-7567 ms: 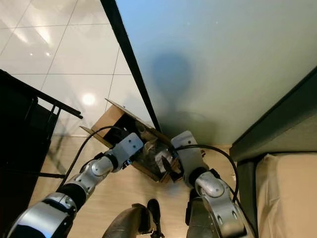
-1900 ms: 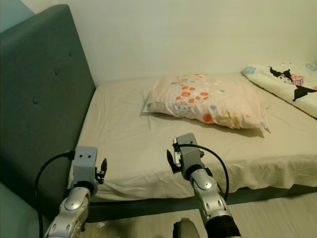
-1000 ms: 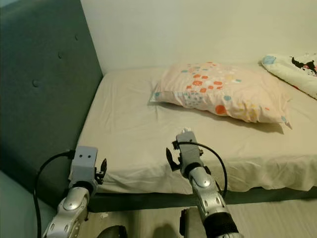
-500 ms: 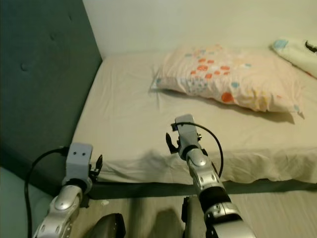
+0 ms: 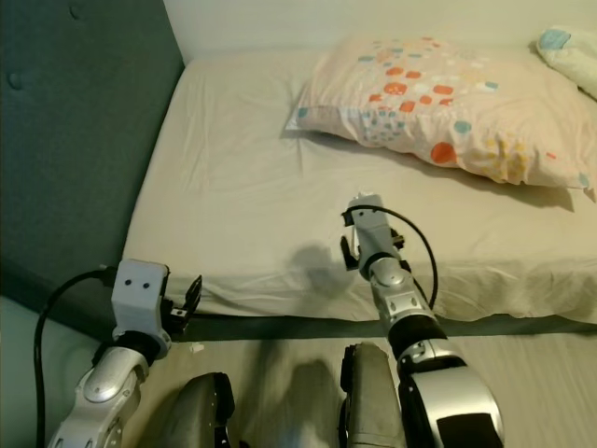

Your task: Clean up the room

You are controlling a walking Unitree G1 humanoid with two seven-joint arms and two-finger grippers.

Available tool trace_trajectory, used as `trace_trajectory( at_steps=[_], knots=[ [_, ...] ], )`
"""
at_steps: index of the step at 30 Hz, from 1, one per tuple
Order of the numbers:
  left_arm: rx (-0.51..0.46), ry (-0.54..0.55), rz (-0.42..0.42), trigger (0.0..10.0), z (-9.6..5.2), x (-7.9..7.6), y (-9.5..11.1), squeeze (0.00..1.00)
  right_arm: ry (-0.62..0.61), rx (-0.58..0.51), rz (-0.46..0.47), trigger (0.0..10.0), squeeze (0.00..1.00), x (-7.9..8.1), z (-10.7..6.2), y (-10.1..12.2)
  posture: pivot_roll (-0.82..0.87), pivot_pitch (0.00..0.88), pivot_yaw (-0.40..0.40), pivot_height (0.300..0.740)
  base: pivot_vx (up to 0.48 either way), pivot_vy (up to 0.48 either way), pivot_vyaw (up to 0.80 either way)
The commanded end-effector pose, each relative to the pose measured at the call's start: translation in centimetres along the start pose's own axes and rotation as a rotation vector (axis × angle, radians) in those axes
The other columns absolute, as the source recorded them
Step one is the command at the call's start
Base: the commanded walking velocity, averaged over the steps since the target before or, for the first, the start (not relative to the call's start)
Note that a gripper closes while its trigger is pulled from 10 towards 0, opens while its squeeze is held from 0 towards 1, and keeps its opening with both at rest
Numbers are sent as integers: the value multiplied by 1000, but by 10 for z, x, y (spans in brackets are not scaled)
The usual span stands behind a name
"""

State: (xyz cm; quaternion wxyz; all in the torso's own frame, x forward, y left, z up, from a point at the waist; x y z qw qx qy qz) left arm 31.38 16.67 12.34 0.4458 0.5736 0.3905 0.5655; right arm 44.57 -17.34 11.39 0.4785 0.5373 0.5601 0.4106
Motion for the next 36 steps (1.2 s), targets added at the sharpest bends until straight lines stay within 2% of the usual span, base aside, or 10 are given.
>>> trace_trajectory(
  at_steps=[1,5,9,12,16,21,22,25,32,36],
  knots=[
    [25,-19,-22,10000,-6,-6,-4,0,-43,24,30,10000,1000,-11,-1,-9,8,399,7,587,0,0,0],
    [-12,-56,-67,10000,-8,-18,8,0,-70,24,103,10000,1000,-22,0,-9,20,408,16,587,0,0,0],
    [-32,-96,-70,10000,-9,-26,16,0,-73,24,122,10000,1000,-26,0,-10,35,416,23,587,0,0,0],
    [-33,-102,-60,10000,-10,-27,18,0,-80,23,125,10000,1000,-29,-1,-10,54,419,30,587,0,0,0],
    [-27,-110,-40,10000,-17,-27,21,0,-67,13,230,10000,1000,-30,0,-8,100,423,40,587,0,0,0],
    [-17,-104,-31,10000,-21,-24,21,0,-64,24,276,10000,953,-30,1,-9,114,427,41,587,0,0,0],
    [-16,-104,-30,10000,-22,-24,21,0,-65,26,279,10000,0,-31,1,-9,114,427,41,587,0,0,0],
    [-22,-113,-15,10000,-27,-21,28,0,-26,32,259,10000,0,-25,2,-7,163,443,49,587,0,0,0],
    [-23,-142,-24,10000,-33,-24,34,0,-22,36,269,10000,0,-25,3,-2,189,456,59,587,0,0,0],
    [-70,-239,-93,10000,-40,-39,48,0,-20,61,250,10000,0,-25,4,-4,196,462,61,587,0,0,0]
  ],
)
Point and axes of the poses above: a point about 5 cm out from each wrist's last joint towards the gripper, its own z axis pointing out of the wrist towards the gripper, its own y axis along the axis of the wrist's last joint, x = y × z, the point moved 6 cm from there along z, pointing out of the wrist towards the gripper, and after that the axes turned 11 degrees about z, right-handed, at the moved point
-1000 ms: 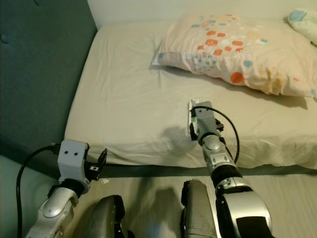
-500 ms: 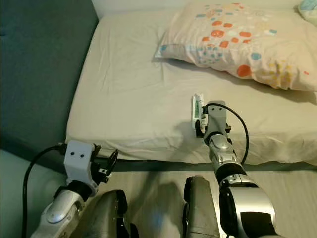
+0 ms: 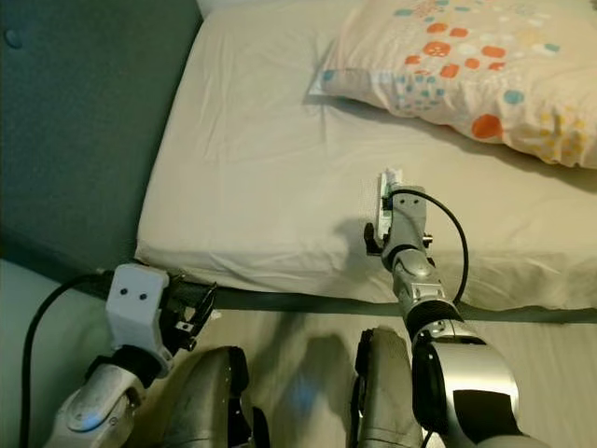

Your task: Clean up the room

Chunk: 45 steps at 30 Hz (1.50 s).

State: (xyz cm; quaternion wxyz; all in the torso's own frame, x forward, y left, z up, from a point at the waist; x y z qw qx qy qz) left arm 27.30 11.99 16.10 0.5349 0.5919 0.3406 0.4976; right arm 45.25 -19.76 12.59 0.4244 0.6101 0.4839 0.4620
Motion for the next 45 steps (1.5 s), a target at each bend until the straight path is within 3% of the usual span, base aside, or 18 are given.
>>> trace_trajectory(
  at_steps=[1,4,7,9,10,11,12,13,23,28,34,35,36,37,38,40,43,45],
  knots=[
    [3,-73,-24,10000,-5,-12,1,0,-14,57,-19,10000,0,-5,-2,-14,196,462,61,587,0,0,0],
    [-23,-181,-18,10000,-8,-31,10,0,-38,58,-42,10000,0,-9,-2,-14,197,459,61,587,0,0,0],
    [-22,-199,-9,10000,-8,-35,10,0,-54,58,-49,9529,0,-12,-2,-14,197,458,60,587,0,0,0],
    [-19,-210,3,10000,-7,-38,9,0,-74,59,-61,3529,0,-16,-3,-16,200,456,60,587,0,0,0],
    [-19,-210,3,10000,-7,-38,9,0,-74,59,-61,3529,0,-16,-3,-16,200,456,60,587,0,0,0],
    [-13,-206,7,10000,-6,-37,8,0,-79,60,-60,1373,0,-17,-3,-17,200,454,62,587,0,0,0],
    [-13,-206,7,10000,-6,-37,8,0,-79,60,-60,1373,0,-17,-3,-17,200,454,62,587,0,0,0],
    [-1,-186,16,10000,-5,-34,6,0,-79,63,-59,0,0,-17,-3,-18,200,452,62,587,0,0,0],
    [22,-171,17,10000,-2,-30,1,0,-78,68,-66,0,0,-19,-4,-20,193,439,60,587,0,0,0],
    [27,-164,20,10000,3,-27,-6,0,-98,26,-6,0,0,-23,-3,-9,134,368,41,587,0,0,0],
    [85,-72,-37,10000,12,-8,-26,0,-45,-30,39,0,0,-7,-1,2,74,282,25,587,0,0,0],
    [123,-33,-58,10000,17,1,-36,0,10,-59,42,2824,0,6,0,7,45,236,12,587,0,0,0],
    [123,-33,-58,10000,17,1,-36,0,10,-59,42,2824,0,6,0,7,45,236,12,587,0,0,0],
    [163,23,-74,10000,23,12,-48,0,75,-88,35,10000,0,22,-1,9,18,197,6,587,0,0,0],
    [163,23,-74,10000,23,12,-48,0,75,-88,35,10000,0,22,-1,9,18,197,6,587,0,0,0],
    [205,116,-72,10000,33,29,-61,0,177,-137,22,10000,0,50,-8,5,-10,171,5,587,0,0,0],
    [216,134,-84,10000,35,32,-65,0,187,-139,15,10000,0,55,-12,-3,-36,139,12,587,0,0,0],
    [217,190,-102,10000,40,34,-69,0,204,-161,-46,10000,0,66,-27,-26,-48,110,8,587,0,0,0]
  ],
)
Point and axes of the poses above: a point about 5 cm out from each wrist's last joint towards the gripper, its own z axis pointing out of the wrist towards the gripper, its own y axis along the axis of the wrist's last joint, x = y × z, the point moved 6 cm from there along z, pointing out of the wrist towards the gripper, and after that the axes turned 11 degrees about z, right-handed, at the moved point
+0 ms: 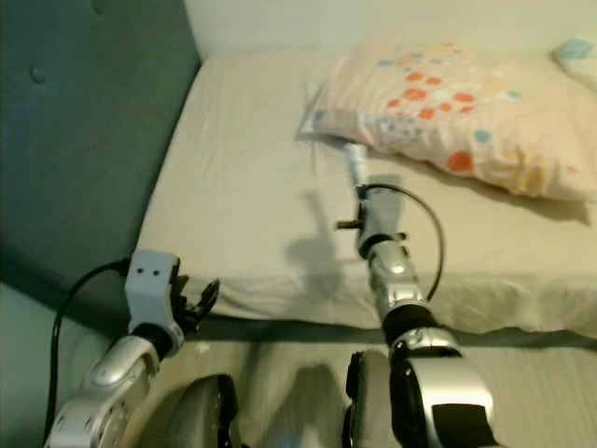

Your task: Clean up the room

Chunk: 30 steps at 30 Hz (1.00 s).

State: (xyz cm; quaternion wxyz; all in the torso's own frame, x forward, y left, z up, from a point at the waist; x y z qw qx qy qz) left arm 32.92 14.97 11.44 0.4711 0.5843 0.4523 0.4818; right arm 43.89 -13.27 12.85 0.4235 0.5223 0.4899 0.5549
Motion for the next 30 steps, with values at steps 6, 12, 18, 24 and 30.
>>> trace_trajectory(
  at_steps=[6,12,18,24,30],
  knots=[
    [-7,135,8,10000,4,10,-13,0,53,-67,-99,10000,0,19,-46,-31,-63,92,6,587,0,0,0],
    [-40,193,80,10000,1,17,-9,0,80,-47,-144,10000,0,15,-61,-45,-68,83,12,587,0,0,0],
    [-66,218,100,10000,2,16,-7,0,77,-22,-118,10000,0,10,-69,-49,-69,73,11,592,0,0,0],
    [-128,243,86,10000,1,16,3,0,49,-8,-104,10000,0,9,-72,-49,-63,64,10,612,0,0,0],
    [-139,257,91,10000,0,17,4,0,60,1,-102,10000,0,12,-72,-51,-51,59,4,632,0,0,0]
  ],
)
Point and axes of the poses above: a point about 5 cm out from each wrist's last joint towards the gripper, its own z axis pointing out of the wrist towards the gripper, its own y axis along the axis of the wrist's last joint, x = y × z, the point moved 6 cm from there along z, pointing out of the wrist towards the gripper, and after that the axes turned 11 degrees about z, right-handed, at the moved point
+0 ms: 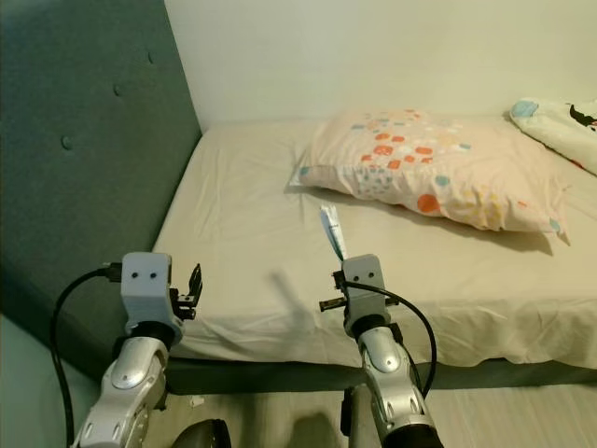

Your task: Clean up the room

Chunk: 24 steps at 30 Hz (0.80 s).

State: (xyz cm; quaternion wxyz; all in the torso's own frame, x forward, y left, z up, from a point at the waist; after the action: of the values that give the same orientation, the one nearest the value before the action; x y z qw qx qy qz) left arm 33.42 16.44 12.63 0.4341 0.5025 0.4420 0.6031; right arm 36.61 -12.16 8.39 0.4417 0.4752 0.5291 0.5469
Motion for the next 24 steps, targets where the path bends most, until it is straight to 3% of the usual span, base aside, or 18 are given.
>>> trace_trajectory(
  at_steps=[1,10,24],
  knots=[
    [9,19,8,10000,-3,2,-5,0,6,11,13,10000,0,3,-2,-2,-51,60,4,637,0,0,0],
    [-12,37,16,10000,-1,7,-3,0,21,15,17,10000,0,6,-2,1,-53,54,2,667,0,0,0],
    [-13,38,12,10000,-4,6,-4,0,86,0,4,10000,0,20,-3,5,-42,44,-2,667,0,0,0]
  ],
)
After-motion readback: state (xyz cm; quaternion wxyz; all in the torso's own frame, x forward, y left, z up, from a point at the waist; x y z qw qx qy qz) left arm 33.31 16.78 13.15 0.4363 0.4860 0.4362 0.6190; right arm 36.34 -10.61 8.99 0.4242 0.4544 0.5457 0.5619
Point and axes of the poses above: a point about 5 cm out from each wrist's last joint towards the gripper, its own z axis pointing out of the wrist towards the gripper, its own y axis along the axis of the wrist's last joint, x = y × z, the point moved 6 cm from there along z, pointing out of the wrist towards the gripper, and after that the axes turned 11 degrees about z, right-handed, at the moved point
